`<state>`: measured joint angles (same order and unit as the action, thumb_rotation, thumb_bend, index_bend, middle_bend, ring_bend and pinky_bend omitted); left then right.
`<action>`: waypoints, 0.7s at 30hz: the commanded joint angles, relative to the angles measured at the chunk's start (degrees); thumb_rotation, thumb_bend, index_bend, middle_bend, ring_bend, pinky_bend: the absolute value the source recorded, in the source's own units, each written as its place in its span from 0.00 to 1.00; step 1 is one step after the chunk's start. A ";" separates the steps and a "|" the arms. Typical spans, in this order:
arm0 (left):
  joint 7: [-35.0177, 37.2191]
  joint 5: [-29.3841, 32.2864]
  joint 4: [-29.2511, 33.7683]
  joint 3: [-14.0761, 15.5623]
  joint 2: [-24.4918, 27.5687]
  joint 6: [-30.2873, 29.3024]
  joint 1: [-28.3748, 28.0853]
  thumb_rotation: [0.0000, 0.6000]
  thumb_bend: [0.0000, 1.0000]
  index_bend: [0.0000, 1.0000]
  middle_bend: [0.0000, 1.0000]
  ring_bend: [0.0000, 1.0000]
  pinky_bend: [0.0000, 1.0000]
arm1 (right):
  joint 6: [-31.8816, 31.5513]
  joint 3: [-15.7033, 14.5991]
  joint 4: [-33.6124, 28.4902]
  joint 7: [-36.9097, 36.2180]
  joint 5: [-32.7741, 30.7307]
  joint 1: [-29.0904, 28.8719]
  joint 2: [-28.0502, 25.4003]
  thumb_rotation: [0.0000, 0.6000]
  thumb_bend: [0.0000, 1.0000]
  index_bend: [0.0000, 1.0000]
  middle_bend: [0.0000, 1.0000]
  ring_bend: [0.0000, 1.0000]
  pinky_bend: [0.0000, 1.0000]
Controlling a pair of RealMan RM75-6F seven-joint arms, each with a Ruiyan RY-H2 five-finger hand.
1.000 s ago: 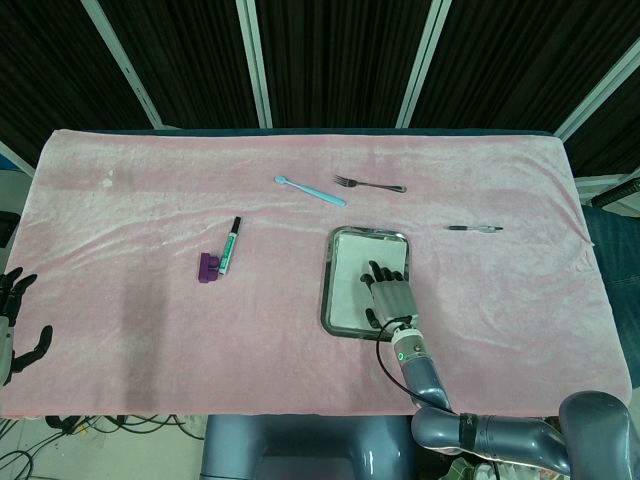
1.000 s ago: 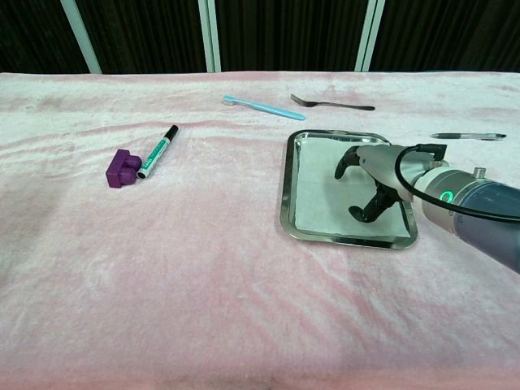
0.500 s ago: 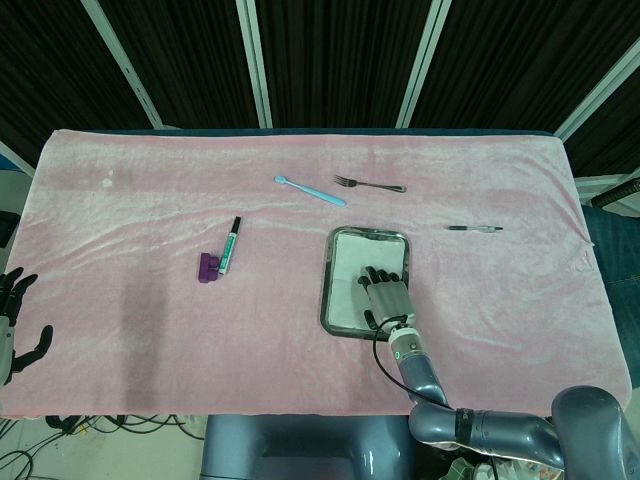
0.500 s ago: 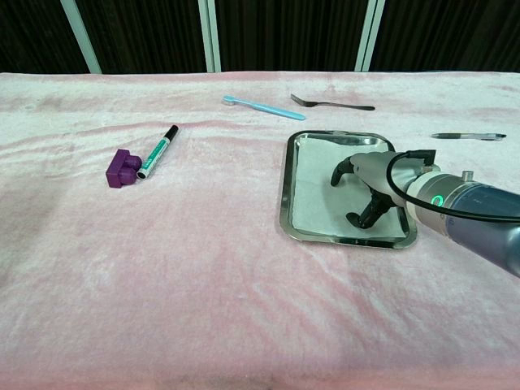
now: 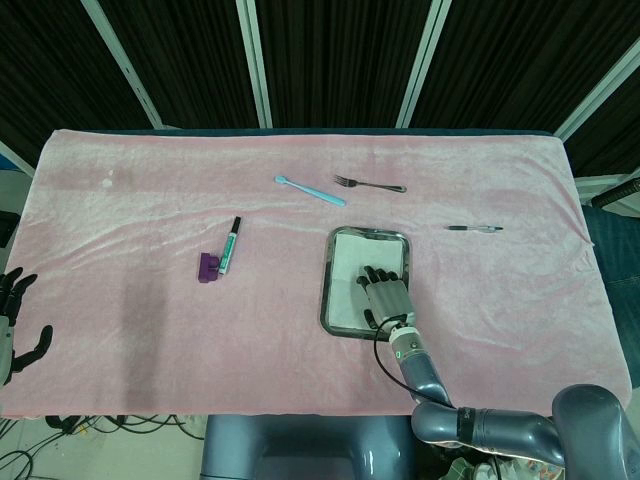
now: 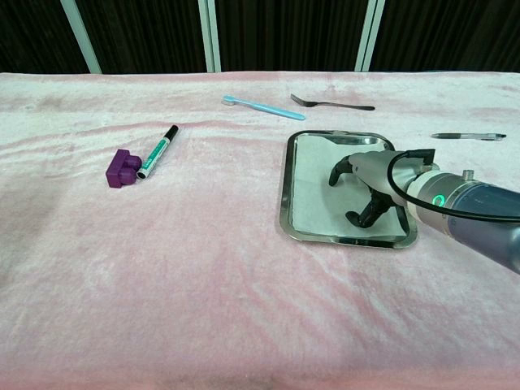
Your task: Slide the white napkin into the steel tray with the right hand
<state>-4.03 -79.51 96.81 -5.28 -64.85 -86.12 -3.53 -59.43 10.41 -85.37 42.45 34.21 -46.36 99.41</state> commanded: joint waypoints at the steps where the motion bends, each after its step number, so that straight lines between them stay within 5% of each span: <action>1: -0.04 0.00 0.00 0.01 -0.01 0.04 -0.02 1.00 0.40 0.12 0.04 0.00 0.00 | -0.07 -0.14 -0.26 0.03 -0.07 -0.02 -0.28 1.00 0.38 0.25 0.09 0.13 0.17; 21: -0.17 0.04 0.20 0.03 0.03 0.03 -0.01 1.00 0.40 0.12 0.04 0.00 0.00 | -1.64 -0.19 -0.93 0.05 -1.62 -0.41 0.69 1.00 0.37 0.25 0.09 0.13 0.17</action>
<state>-4.20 -79.47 97.01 -5.25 -64.82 -86.10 -3.54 -61.01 10.20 -86.33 42.47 32.64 -46.75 100.05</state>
